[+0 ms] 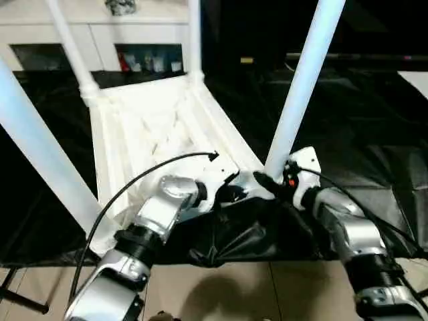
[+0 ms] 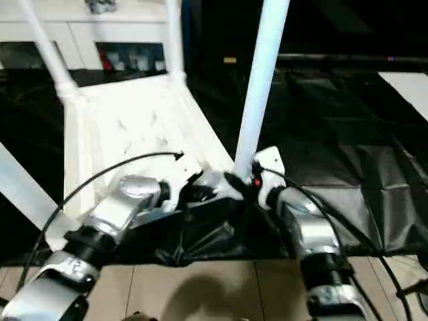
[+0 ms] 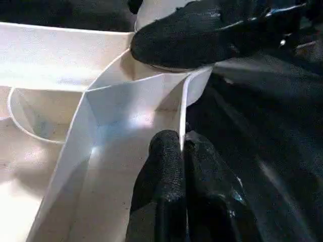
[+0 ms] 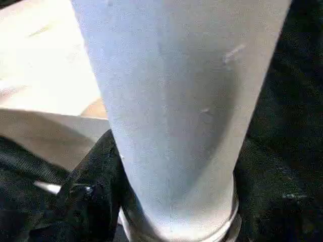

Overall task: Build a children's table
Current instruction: Rotate leg to tighten

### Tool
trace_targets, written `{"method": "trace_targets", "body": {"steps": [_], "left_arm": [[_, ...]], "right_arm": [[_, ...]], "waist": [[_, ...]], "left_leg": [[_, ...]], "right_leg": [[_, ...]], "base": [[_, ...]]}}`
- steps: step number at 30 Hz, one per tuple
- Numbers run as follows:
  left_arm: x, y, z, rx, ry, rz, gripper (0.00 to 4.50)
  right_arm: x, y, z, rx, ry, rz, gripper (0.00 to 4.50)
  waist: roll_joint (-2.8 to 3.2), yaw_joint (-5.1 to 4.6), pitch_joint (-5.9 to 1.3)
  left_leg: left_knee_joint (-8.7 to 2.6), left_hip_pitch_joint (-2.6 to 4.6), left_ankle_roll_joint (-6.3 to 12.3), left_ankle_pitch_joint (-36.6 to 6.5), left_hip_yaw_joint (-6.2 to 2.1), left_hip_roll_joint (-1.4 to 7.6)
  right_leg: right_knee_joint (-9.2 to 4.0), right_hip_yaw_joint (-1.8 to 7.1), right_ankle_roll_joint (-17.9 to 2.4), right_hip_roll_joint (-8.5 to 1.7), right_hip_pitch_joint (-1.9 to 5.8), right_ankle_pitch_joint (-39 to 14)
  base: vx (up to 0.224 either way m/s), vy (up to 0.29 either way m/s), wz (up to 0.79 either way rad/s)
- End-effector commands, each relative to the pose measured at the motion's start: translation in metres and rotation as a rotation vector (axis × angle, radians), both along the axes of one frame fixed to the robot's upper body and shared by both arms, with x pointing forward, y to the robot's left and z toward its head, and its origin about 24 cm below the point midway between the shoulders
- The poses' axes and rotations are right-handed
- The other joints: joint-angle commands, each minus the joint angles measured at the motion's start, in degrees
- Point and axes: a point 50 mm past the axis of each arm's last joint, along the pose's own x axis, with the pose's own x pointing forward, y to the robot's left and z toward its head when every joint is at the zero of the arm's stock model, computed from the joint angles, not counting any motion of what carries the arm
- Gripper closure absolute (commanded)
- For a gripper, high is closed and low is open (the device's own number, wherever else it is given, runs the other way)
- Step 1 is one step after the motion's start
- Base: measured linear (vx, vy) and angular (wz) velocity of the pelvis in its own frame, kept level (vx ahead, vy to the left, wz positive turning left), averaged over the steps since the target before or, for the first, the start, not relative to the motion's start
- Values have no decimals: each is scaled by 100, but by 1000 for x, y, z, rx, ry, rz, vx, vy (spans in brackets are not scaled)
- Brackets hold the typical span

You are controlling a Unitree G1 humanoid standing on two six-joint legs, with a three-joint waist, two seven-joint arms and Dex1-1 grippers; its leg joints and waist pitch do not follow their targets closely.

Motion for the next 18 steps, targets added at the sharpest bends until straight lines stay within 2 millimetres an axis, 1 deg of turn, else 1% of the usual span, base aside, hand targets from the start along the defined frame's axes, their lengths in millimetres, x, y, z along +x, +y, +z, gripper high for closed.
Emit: {"method": "trace_targets", "body": {"steps": [1, 4, 5, 6, 7, 8, 9, 10, 11, 13, 14, 15, 16, 18], "left_arm": [[3, -16, 13, -65, -47, 27, 450], [0, -17, 12, -74, -51, -8, 450], [-2, -17, 13, -81, -56, -38, 450], [-3, -16, 13, -85, -54, -62, 450], [-4, -16, 13, -86, -52, -78, 450], [-6, -15, 14, -89, -56, -106, 450], [-6, -15, 14, -89, -56, -106, 450], [-7, -13, 14, -90, -50, -127, 450], [-9, -11, 14, -86, -48, -164, 450], [-11, -6, 13, -77, -36, -212, 450], [-11, -6, 13, -77, -36, -212, 450], [-12, -4, 12, -74, -29, -228, 450], [-12, -4, 12, -74, -29, -228, 450], [-13, 3, 13, -73, -17, -277, 450]], "right_arm": [[-5, 35, -7, 53, 35, 88, 189], [-5, 38, -2, 101, 3, 94, 189], [-5, 37, 0, 118, -1, 98, 133], [-6, 37, 1, 133, -3, 109, 119], [-6, 36, 2, 142, -1, 118, 119], [-7, 34, 3, 149, 5, 137, 119], [-7, 34, 3, 149, 5, 137, 100], [-9, 33, 4, 147, 12, 172, 85], [-12, 32, 5, 129, 11, 221, 75], [-18, 30, 6, 105, 10, 310, 70], [-18, 30, 6, 105, 10, 310, 70], [-20, 29, 7, 101, 11, 346, 70], [-20, 29, 7, 101, 11, 346, 70], [-29, 25, 7, 66, 12, 467, 70]], "waist": [[-76, 33, -374], [-67, 23, -355], [-59, 25, -354], [-63, 19, -350], [-58, 21, -350], [-66, 18, -352], [-66, 15, -353], [-62, 17, -353], [-64, 19, -357], [-59, 28, -345], [-60, 40, -347], [-58, 32, -339], [-58, 40, -340], [-60, 52, -340]], "left_leg": [[-345, 21, 257, -919, -55, 112], [-361, 42, 252, -1101, -55, 124], [-364, 46, 250, -1137, -57, 126], [-368, 44, 225, -1190, -56, 126], [-371, 46, 225, -1206, -59, 125], [-372, 47, 234, -1219, -58, 133], [-374, 37, 252, -1192, -61, 135], [-373, 41, 254, -1181, -58, 138], [-371, 39, 265, -1153, -57, 136], [-375, 45, 279, -1180, -57, 140], [-376, 51, 276, -1210, -60, 144], [-379, 47, 271, -1241, -56, 145], [-376, 61, 254, -1260, -50, 149], [-378, 62, 245, -1269, -55, 152]], "right_leg": [[-461, 250, -1045, -433, 304, -1099], [-486, 247, -1050, -433, 290, -1279], [-496, 248, -1043, -439, 287, -1330], [-499, 249, -1027, -437, 287, -1395], [-504, 249, -1017, -440, 290, -1422], [-501, 255, -1012, -443, 293, -1403], [-490, 255, -1018, -439, 297, -1336], [-491, 256, -1026, -441, 291, -1310], [-481, 256, -1045, -437, 300, -1250], [-489, 255, -1042, -431, 293, -1294], [-486, 256, -1027, -437, 296, -1326], [-494, 260, -1032, -437, 285, -1362], [-498, 265, -1041, -442, 274, -1390], [-499, 263, -1032, -450, 279, -1451]], "base": [[0, 0, 0], [0, 0, 0], [0, 0, 0], [0, 0, 0], [0, 0, 0], [0, 0, 0], [0, 0, 0], [0, 0, 0], [0, 0, 0], [0, 0, 0], [0, 0, 0], [0, 0, 0], [0, 0, 0], [0, 0, 0]]}}
